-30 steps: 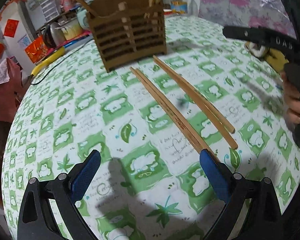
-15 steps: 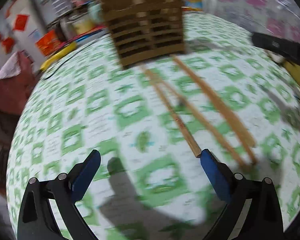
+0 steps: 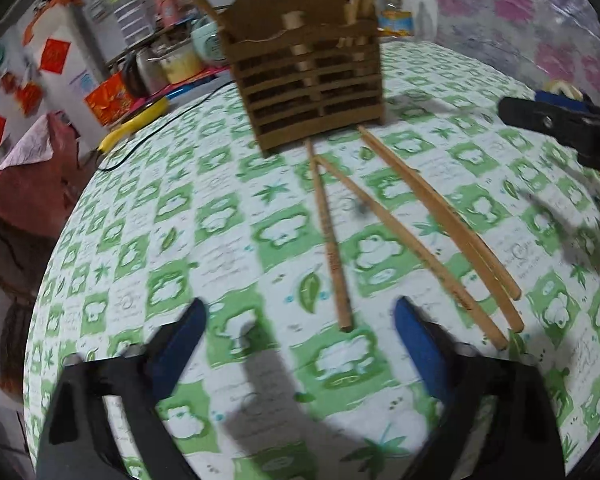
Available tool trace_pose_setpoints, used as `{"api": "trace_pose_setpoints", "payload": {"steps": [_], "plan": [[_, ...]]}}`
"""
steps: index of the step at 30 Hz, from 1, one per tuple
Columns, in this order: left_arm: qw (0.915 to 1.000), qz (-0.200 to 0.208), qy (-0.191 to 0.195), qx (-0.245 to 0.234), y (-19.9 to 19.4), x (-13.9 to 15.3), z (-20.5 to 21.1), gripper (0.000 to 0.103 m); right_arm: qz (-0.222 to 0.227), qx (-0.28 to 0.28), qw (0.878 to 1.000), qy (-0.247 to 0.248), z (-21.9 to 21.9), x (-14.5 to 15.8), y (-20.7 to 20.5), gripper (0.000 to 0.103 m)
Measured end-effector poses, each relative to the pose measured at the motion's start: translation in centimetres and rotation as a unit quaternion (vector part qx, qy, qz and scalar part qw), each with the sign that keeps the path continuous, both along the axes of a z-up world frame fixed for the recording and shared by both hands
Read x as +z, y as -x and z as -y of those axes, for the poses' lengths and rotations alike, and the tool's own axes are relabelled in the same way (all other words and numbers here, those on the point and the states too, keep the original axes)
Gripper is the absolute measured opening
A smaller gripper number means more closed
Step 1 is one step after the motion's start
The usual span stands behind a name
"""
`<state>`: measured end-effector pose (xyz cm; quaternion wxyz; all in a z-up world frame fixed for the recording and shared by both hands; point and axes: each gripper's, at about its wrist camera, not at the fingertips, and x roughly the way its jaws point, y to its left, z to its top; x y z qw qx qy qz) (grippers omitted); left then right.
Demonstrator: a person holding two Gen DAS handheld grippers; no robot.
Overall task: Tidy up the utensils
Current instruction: 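Close the left tool on a loose chopstick while the right tool approaches another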
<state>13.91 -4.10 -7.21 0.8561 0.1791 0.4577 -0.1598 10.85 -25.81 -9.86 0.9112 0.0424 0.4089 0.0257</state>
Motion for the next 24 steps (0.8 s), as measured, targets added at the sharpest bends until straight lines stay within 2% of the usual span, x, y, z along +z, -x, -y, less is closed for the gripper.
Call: {"api": "trace_pose_setpoints", "payload": {"steps": [1, 2, 3, 4, 7, 11, 16, 19, 24], "plan": [[0.9999, -0.011, 0.004, -0.003, -0.1, -0.4, 0.2, 0.057, 0.000, 0.000, 1.000, -0.001, 0.0, 0.0, 0.0, 0.097], [0.9997, -0.017, 0.017, -0.007, -0.2, -0.3, 0.1, 0.049, 0.000, 0.000, 1.000, -0.001, 0.0, 0.0, 0.0, 0.097], [0.9990, -0.025, 0.035, -0.008, -0.3, -0.2, -0.1, 0.021, 0.001, 0.000, 1.000, 0.000, -0.1, 0.0, 0.0, 0.097], [0.9986, -0.033, 0.041, -0.008, -0.3, -0.4, -0.2, 0.006, 0.001, 0.000, 1.000, 0.001, -0.1, 0.0, 0.0, 0.097], [0.9986, -0.020, 0.047, 0.013, 0.1, 0.1, -1.2, 0.006, 0.001, 0.002, 1.000, -0.002, -0.2, -0.1, -0.1, 0.097], [0.9956, -0.013, 0.079, 0.049, 0.7, 1.0, -3.8, 0.006, -0.008, 0.035, 0.999, -0.032, -0.7, -0.2, 0.7, 0.096], [0.9911, -0.032, 0.106, 0.074, -0.2, 1.0, -5.4, 0.006, -0.040, 0.097, 0.994, -0.034, -2.1, -0.9, 3.0, 0.088], [0.9920, -0.024, 0.099, 0.074, -0.1, 1.0, -5.0, 0.006, -0.060, 0.142, 0.988, -0.020, -3.4, -1.1, 4.5, 0.085], [0.9919, -0.019, 0.099, 0.077, -0.1, 1.0, -5.0, 0.006, -0.079, 0.202, 0.975, 0.054, -6.1, -1.5, 6.2, 0.085]]}}
